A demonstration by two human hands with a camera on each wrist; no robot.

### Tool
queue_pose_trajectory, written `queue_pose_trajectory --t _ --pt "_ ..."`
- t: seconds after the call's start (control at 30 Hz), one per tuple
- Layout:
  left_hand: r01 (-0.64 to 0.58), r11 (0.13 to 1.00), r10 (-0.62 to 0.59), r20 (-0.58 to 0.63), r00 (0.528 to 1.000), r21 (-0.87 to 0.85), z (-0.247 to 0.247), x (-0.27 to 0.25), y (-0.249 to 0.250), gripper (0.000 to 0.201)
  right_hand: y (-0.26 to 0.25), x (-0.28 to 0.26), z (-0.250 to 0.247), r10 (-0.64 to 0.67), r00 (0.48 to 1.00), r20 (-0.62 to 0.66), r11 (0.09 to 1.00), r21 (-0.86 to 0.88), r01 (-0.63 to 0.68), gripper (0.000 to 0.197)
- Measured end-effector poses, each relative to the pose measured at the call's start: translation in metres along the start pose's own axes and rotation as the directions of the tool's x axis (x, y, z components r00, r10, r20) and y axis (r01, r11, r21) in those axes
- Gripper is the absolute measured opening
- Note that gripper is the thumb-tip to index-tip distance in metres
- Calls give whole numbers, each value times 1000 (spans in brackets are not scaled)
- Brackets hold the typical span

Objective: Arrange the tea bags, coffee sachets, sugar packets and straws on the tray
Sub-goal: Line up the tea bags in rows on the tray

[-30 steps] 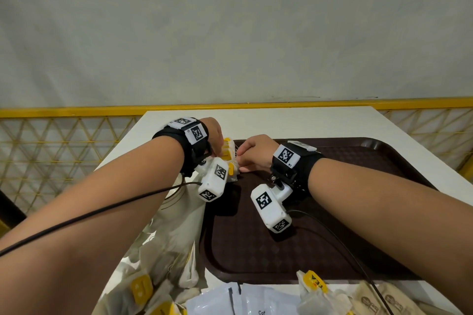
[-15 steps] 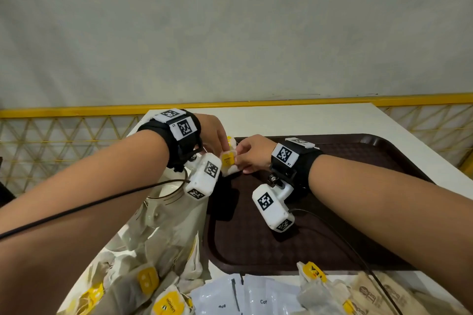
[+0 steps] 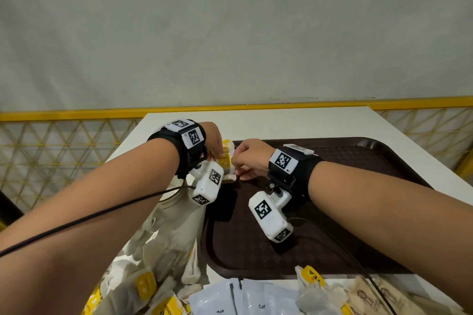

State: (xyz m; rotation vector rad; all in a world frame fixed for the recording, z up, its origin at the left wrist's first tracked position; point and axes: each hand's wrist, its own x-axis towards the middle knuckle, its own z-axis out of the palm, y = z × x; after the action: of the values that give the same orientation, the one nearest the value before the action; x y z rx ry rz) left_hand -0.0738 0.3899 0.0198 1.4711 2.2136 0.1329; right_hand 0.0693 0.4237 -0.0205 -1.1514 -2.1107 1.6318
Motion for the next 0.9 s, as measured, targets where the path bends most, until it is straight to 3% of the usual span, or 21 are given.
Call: queue_pose_trajectory --t 0.1,0.2,0.3,0.4,0.53,0.73,0.9 --pt "-10 1000 9 12 1000 27 2 1 1 19 1 -2 1 -51 997 49 995 -88 55 23" --pt "-12 998 12 -2 1000 65 2 1 3 18 -1 -4 -1 -58 981 184 956 -272 107 31" --pt "-21 996 18 27 999 88 -1 1 5 19 1 -5 -4 -67 976 207 921 -363 141 20" --pt "-24 995 19 60 998 95 -3 -2 9 20 2 -3 -3 -72 985 155 953 -282 114 7" --pt "-33 995 28 58 998 92 1 -4 10 22 3 2 -1 -25 993 113 993 -113 38 19" --pt "9 1000 -9 -59 998 10 -1 -13 8 27 11 7 2 1 999 41 997 -74 2 21" --pt "-9 998 6 46 999 68 -2 -25 10 21 10 3 0 -21 999 29 997 -67 23 31"
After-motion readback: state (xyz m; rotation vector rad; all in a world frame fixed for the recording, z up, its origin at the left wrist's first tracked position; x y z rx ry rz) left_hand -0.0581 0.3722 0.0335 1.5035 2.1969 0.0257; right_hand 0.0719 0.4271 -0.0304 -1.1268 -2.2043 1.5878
